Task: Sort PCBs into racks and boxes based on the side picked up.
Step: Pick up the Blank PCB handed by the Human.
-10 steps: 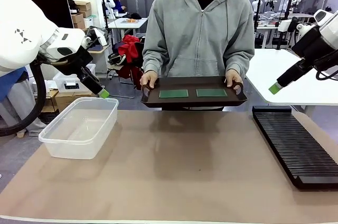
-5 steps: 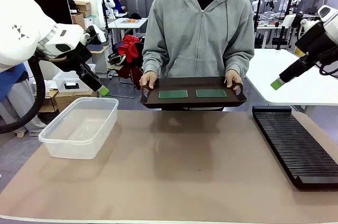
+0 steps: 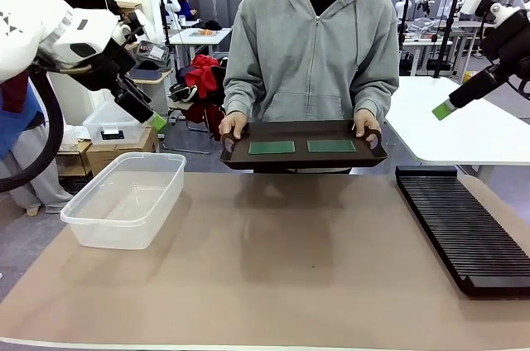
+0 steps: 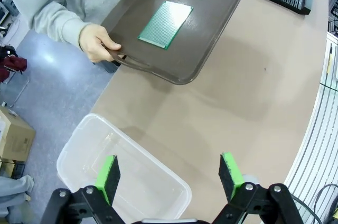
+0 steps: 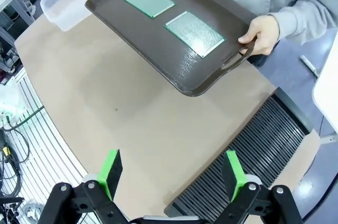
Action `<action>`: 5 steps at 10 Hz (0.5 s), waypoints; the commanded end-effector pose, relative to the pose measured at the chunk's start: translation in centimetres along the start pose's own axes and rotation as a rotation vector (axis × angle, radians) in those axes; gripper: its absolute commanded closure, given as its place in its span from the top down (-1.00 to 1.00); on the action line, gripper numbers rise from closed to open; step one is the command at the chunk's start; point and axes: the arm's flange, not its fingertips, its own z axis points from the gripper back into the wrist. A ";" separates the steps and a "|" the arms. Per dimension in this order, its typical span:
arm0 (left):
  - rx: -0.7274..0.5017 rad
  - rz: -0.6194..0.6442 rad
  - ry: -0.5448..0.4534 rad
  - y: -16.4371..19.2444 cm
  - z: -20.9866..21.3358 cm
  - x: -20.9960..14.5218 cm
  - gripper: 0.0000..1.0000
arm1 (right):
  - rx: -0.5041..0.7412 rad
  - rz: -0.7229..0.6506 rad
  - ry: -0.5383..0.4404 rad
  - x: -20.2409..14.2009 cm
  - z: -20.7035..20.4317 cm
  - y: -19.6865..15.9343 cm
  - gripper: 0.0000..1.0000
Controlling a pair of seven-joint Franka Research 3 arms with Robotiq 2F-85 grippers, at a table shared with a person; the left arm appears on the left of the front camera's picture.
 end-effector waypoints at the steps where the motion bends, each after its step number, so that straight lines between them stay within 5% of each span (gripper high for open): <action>1: 0.006 -0.018 -0.037 0.1 0.7 0.2 1.00 | 0.016 0.034 -0.053 0.1 0.5 -0.1 1.00; 5: 0.044 -0.017 -0.064 0.3 1.9 1.2 1.00 | -0.003 0.018 -0.115 0.3 1.3 -0.7 1.00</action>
